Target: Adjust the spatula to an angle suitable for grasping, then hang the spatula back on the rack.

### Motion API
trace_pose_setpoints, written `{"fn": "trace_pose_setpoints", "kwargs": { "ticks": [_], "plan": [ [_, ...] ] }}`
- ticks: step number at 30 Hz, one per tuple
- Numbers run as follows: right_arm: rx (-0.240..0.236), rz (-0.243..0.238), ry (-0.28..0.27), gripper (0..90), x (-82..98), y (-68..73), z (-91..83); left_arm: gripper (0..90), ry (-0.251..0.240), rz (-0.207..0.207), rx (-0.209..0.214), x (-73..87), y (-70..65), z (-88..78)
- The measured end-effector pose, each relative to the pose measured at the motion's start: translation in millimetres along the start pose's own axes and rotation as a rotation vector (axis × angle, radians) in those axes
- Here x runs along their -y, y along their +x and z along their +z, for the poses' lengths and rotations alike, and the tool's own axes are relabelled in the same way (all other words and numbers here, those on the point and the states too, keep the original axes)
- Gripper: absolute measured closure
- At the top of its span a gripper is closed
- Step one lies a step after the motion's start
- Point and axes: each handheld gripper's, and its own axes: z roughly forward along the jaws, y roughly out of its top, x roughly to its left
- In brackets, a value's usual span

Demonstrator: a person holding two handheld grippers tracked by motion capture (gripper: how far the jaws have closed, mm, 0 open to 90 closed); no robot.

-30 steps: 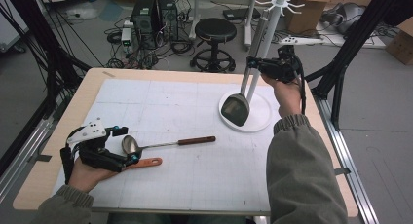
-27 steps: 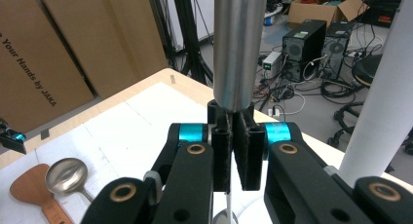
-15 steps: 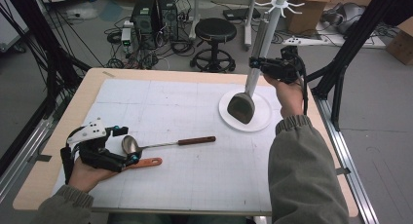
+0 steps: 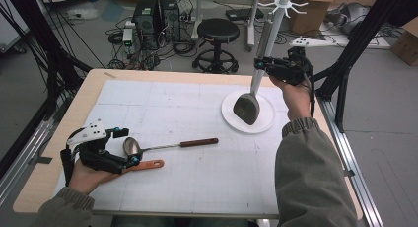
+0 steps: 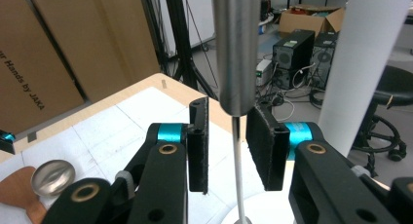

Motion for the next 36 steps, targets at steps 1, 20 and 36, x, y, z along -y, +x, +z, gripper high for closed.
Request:
{"fn": "trace_pose_setpoints", "kwargs": {
  "ticks": [1,20,36],
  "plan": [
    [0.001,0.002,-0.008,70.3,-0.2,-0.3,-1.6,1.7,0.0,-0.001,0.001,0.1,0.0,0.1],
    [-0.047,-0.034,-0.058,77.3,-18.3,-2.3,-33.3,1.7,0.003,-0.001,0.006,1.2,1.4,1.3],
    [-0.073,-0.077,-0.087,90.0,-45.8,-8.4,-62.6,1.7,0.003,-0.001,0.007,1.2,1.8,1.6]
  ]
}}
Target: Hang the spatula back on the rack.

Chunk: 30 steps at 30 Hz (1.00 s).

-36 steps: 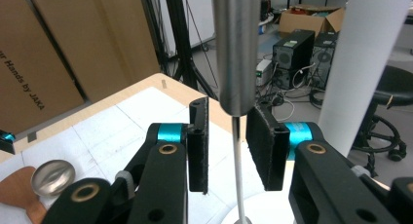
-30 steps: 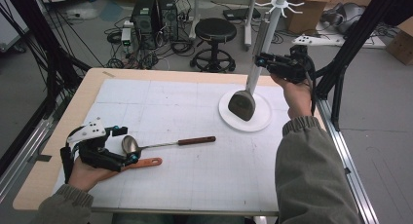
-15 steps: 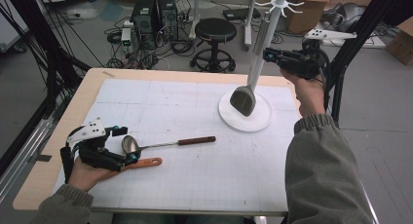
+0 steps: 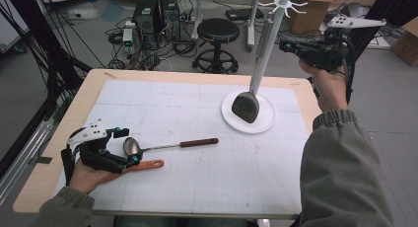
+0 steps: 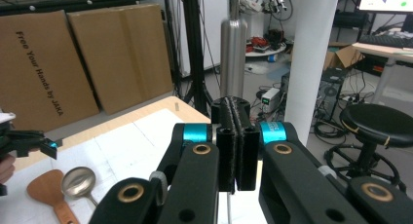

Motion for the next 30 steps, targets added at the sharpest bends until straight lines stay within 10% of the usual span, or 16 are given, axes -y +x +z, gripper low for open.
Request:
{"fn": "trace_pose_setpoints", "kwargs": {
  "ticks": [30],
  "plan": [
    [-0.003,-0.052,-0.002,90.0,-41.6,-5.8,-20.0,1.7,0.005,0.005,0.005,0.2,-0.7,1.3]
  ]
}}
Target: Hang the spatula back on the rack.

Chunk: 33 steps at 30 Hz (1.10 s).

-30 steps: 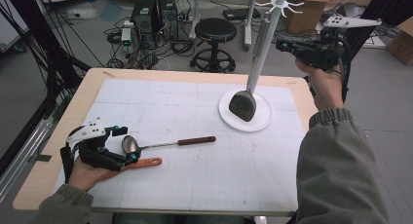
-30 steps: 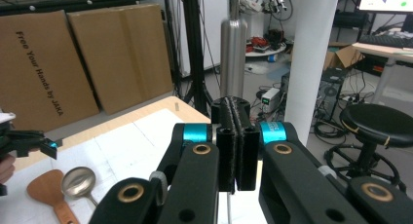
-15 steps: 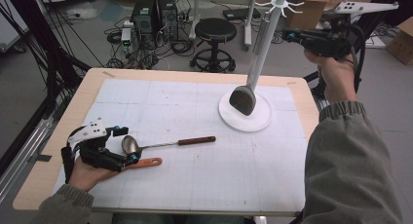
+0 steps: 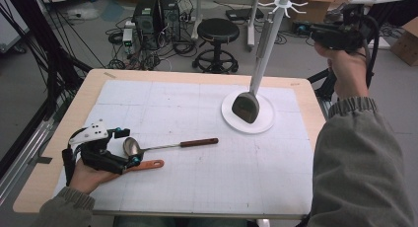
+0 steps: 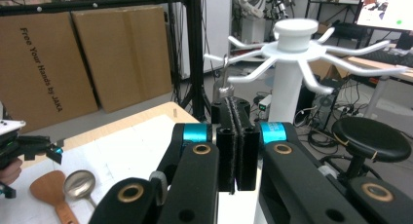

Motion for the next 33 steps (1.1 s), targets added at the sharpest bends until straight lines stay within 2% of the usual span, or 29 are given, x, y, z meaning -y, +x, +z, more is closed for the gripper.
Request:
{"fn": "trace_pose_setpoints", "kwargs": {
  "ticks": [13,24,33],
  "plan": [
    [0.032,0.009,-0.018,90.0,-7.0,-1.0,7.5,1.7,-0.001,-0.001,-0.004,0.1,0.6,-0.1],
    [0.034,0.011,-0.019,90.0,-8.8,7.9,22.1,1.7,-0.006,-0.004,-0.002,0.0,0.2,-0.4],
    [0.073,0.012,-0.018,90.0,-12.6,16.0,30.8,1.7,-0.007,-0.003,-0.002,-0.1,0.4,-0.6]
  ]
}}
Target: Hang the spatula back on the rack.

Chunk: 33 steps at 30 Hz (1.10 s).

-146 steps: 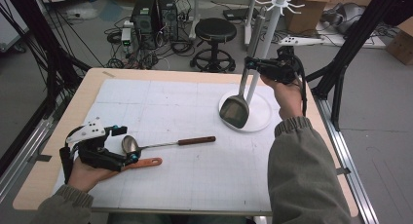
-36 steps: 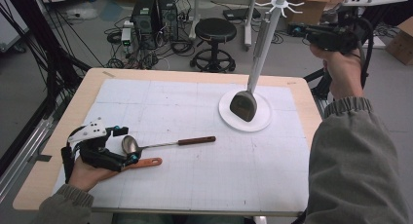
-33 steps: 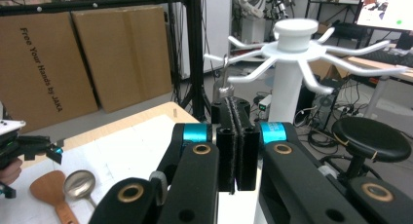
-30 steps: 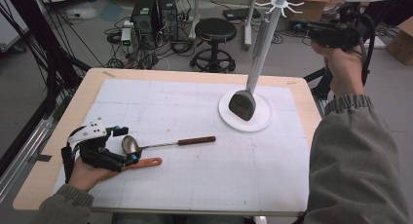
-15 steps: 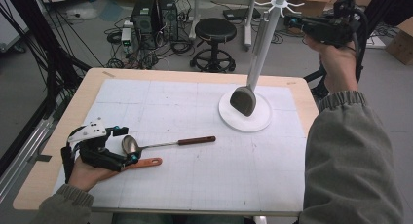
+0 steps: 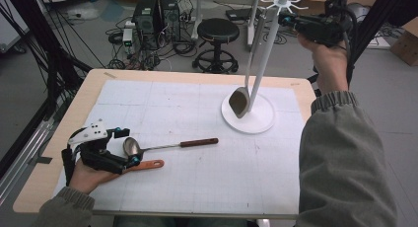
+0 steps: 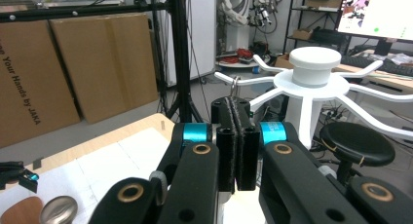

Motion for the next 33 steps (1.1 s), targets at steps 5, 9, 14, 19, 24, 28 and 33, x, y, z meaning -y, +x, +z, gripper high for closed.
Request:
{"fn": "trace_pose_setpoints", "kwargs": {
  "ticks": [5,9,14,19,24,28,33],
  "plan": [
    [0.012,-0.008,-0.002,90.0,-1.8,5.0,4.0,1.7,-0.002,-0.001,0.0,0.0,-0.4,-0.2],
    [0.017,-0.004,-0.003,90.0,-1.7,7.1,6.8,1.7,-0.003,0.002,-0.001,-0.2,0.0,-0.9],
    [0.012,-0.004,-0.006,89.8,-0.6,7.8,7.3,1.7,-0.002,0.002,0.0,-0.2,0.2,-1.0],
    [-0.017,-0.003,0.002,87.7,4.3,11.0,6.9,1.7,-0.001,0.0,-0.001,-0.1,0.8,-0.9],
    [-0.051,0.002,0.003,81.9,12.4,15.0,6.7,1.7,0.001,0.001,0.0,0.1,1.6,-0.8],
    [-0.077,0.01,0.014,76.6,23.2,18.0,6.4,1.7,0.007,0.007,-0.003,0.3,2.1,-0.5],
    [-0.098,0.031,0.024,67.7,36.8,22.4,6.0,1.7,0.007,0.004,-0.004,0.4,1.5,-0.4]
  ]
}}
